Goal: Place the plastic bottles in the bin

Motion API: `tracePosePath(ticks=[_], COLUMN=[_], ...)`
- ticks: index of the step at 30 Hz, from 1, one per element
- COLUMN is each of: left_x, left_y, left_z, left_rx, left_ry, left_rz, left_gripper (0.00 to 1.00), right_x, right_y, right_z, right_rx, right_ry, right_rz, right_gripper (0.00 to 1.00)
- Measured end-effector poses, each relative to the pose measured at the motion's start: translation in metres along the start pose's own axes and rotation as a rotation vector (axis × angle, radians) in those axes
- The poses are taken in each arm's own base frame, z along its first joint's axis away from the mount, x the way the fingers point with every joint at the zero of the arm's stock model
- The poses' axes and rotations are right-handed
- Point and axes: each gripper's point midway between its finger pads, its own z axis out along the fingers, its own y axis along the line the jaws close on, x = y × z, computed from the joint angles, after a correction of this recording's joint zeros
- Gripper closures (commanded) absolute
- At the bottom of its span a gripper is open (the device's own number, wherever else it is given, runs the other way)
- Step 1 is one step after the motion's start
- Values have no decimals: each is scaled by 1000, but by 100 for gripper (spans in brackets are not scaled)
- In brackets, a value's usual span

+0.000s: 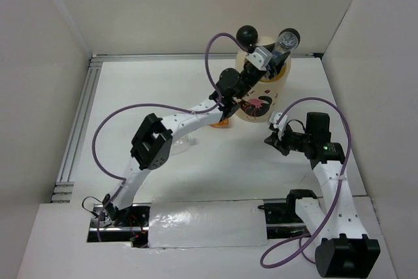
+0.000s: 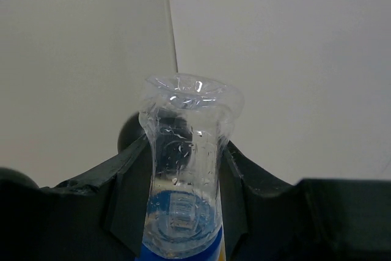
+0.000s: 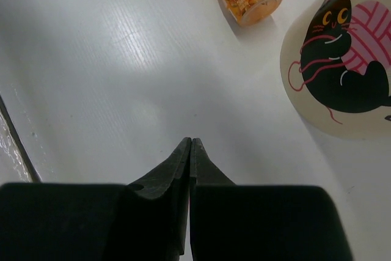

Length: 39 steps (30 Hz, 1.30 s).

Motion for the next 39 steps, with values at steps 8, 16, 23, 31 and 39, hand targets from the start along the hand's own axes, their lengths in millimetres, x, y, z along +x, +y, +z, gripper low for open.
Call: tracePosePath(ticks=[8, 16, 23, 31, 39], left_x=[31, -65, -183, -135, -70], left_y=[3, -26, 7, 91, 68], left_z=[-1, -12, -141, -354, -438], left_rx=[-20, 53, -77, -480, -473], left_ry=[84, 74, 263, 657, 1014], left_rz=[52, 48, -29, -98, -164], left_gripper=[0, 0, 23, 0, 0], right_x=[0, 7, 8, -30, -70], right_y=[-2, 5, 59, 54, -8], right_z=[-4, 9, 74, 151, 229], right_rx=[25, -63, -386, -366, -183], right_ry=[2, -26, 12, 93, 137], right_rz=[-20, -116, -308, -452, -473], right_gripper=[23, 17, 16, 12, 10])
